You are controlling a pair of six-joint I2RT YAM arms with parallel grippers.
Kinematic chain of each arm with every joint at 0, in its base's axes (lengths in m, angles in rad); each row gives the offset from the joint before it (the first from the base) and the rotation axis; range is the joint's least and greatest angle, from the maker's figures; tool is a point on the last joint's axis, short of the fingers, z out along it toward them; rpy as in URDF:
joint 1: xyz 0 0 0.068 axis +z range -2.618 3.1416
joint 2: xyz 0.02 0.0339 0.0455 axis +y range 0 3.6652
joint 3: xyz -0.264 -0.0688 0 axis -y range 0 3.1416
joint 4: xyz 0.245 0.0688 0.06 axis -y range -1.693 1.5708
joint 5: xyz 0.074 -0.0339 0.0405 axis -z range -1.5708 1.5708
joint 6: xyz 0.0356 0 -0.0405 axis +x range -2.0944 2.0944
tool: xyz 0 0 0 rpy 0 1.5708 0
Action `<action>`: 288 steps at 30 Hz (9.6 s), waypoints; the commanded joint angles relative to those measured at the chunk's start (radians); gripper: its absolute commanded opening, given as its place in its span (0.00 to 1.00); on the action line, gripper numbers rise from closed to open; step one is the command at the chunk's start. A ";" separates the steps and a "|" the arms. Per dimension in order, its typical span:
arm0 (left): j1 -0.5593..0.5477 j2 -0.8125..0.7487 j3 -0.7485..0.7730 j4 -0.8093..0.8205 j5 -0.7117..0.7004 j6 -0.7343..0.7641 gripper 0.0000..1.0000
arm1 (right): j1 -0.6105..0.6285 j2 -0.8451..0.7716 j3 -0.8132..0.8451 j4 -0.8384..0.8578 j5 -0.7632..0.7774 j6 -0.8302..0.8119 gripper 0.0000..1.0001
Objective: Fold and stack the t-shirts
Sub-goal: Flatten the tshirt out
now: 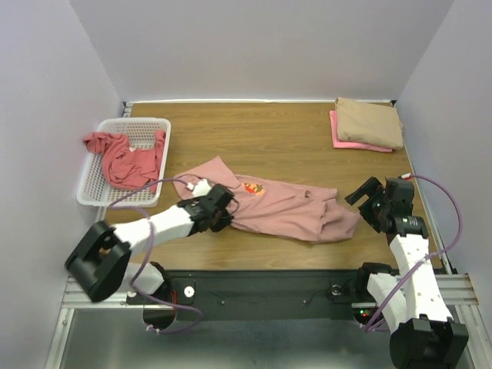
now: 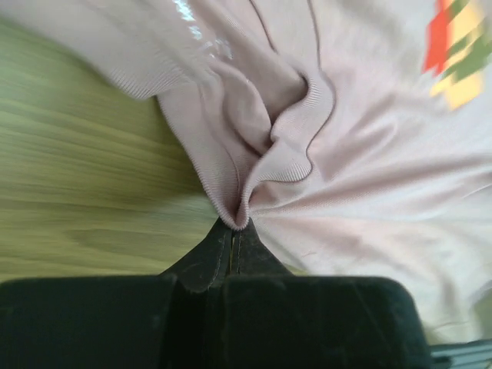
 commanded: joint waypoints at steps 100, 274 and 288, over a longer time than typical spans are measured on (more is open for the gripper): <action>0.358 -0.040 0.099 -0.039 0.217 0.398 0.98 | 0.010 0.543 0.306 0.286 0.191 -0.086 0.00; 0.565 0.405 0.473 0.087 0.129 0.603 0.98 | 0.234 0.886 0.504 0.309 0.161 -0.178 1.00; 0.553 -0.276 -0.084 -0.140 0.019 0.336 0.98 | 0.233 0.396 0.056 0.181 0.083 -0.128 0.92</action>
